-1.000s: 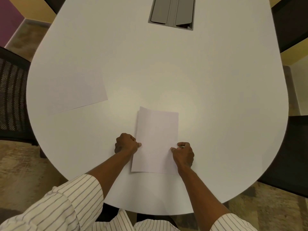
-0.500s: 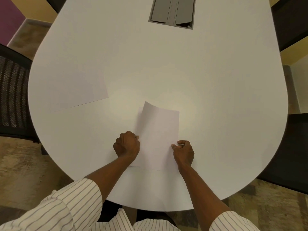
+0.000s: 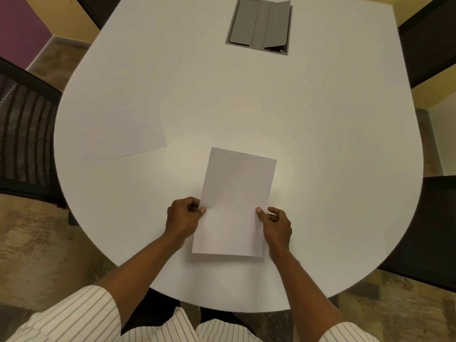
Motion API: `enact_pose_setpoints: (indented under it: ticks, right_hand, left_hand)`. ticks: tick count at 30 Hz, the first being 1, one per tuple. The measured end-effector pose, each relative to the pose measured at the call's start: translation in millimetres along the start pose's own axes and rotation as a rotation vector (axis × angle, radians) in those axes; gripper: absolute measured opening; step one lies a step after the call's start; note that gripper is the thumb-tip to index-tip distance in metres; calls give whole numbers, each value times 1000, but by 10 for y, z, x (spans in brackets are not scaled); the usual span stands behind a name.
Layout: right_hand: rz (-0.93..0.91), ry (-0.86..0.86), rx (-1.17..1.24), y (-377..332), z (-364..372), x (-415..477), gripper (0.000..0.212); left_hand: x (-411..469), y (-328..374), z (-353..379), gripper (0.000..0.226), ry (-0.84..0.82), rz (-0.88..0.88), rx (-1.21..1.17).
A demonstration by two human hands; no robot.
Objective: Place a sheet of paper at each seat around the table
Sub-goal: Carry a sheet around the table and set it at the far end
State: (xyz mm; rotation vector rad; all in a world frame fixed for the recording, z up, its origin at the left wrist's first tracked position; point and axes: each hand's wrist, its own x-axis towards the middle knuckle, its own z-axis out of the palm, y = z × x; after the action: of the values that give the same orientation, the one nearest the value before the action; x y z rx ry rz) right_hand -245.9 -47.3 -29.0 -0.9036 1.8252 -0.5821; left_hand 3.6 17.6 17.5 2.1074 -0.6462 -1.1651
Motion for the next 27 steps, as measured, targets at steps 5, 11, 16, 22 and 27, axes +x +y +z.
enact_pose_setpoints:
  ticks: [5,11,16,22,27]
  right_hand:
    - [14,-99,195,-89,27,-68,19]
    - [-85,-205,160,-277,262,-297,11]
    - [-207,-324,33,-422,652,-635,10]
    - [-337,-500,-121,-590,1377,-1249,7]
    - [-428,-610,-190,-653,2060,-1933,6]
  left_hand:
    - [-113,-111,-191,11,-16,-4,-78]
    - [-257,-370,-539,11,80,-68,-112]
    - [-412,-691,-1024,11,171,-102,-131]
    - [-757,-1156,-1781,10,312,-138,-266]
    - [-1137,-1659,-2526,14,421,-172,-295]
